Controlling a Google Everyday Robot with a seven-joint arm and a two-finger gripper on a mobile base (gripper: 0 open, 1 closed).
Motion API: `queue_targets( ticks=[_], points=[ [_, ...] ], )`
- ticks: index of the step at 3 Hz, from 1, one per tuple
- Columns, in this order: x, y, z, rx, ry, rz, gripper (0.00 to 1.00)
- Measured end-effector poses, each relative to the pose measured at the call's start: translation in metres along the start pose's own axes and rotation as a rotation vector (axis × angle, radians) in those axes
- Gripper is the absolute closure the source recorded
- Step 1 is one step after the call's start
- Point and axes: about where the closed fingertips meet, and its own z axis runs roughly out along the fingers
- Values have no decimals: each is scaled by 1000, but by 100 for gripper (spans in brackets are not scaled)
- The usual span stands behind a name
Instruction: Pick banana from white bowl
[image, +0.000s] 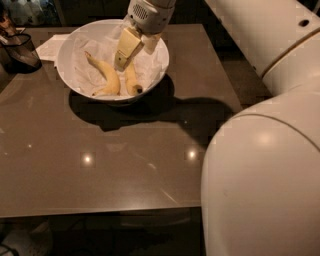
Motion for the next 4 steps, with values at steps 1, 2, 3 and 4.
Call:
queue_targets(
  ticks=[1, 2, 3, 4],
  points=[
    [2, -8, 15, 10, 40, 28, 25],
    [4, -11, 28, 14, 77, 47, 27],
    [-2, -4, 35, 24, 107, 23, 43],
    [-8, 0, 39, 31, 122, 7, 41]
  ],
)
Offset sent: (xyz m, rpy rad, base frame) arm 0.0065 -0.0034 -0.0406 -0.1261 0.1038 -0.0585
